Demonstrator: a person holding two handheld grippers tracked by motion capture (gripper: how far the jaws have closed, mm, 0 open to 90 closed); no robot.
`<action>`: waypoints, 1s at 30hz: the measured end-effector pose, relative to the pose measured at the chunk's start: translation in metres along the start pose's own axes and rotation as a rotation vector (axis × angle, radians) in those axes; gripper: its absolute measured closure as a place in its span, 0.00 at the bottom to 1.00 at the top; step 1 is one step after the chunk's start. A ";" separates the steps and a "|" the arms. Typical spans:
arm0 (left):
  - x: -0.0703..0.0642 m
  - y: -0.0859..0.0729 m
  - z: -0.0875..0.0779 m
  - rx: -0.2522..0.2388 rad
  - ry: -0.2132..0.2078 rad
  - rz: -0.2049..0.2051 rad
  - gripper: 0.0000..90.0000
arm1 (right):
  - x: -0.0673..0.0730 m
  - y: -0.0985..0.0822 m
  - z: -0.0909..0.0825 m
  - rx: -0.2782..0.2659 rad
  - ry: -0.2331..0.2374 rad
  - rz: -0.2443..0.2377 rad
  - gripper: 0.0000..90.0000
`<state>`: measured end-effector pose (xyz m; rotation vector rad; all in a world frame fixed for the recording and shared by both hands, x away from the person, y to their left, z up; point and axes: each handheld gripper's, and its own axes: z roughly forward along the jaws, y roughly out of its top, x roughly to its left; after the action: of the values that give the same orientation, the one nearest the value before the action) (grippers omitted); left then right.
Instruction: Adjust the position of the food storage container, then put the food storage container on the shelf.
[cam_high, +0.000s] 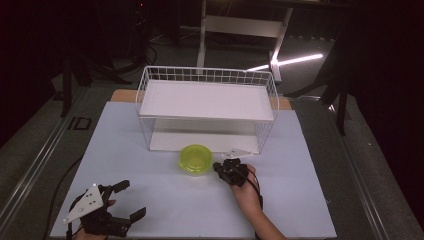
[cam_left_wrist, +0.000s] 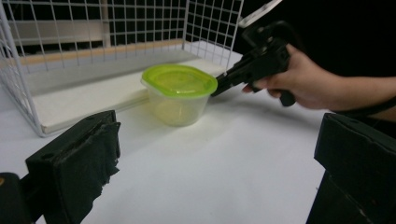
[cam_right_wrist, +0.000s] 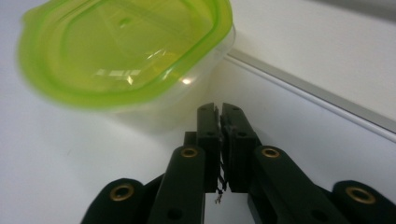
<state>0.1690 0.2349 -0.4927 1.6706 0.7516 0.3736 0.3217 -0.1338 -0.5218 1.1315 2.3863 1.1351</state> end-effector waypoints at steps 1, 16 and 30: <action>0.000 0.000 0.000 -0.001 -0.002 0.002 0.01 | 0.001 -0.002 -0.005 -0.009 0.002 -0.019 0.92; -0.005 0.010 0.012 0.041 -0.078 0.013 0.01 | 0.033 -0.009 -0.072 -0.132 0.021 -0.117 0.34; -0.004 0.038 0.036 0.060 -0.085 0.015 0.01 | 0.043 0.001 -0.093 -0.241 0.081 -0.108 0.14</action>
<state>0.1990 0.2021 -0.4641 1.7377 0.6935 0.2909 0.2455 -0.1516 -0.4561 0.8832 2.2614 1.4095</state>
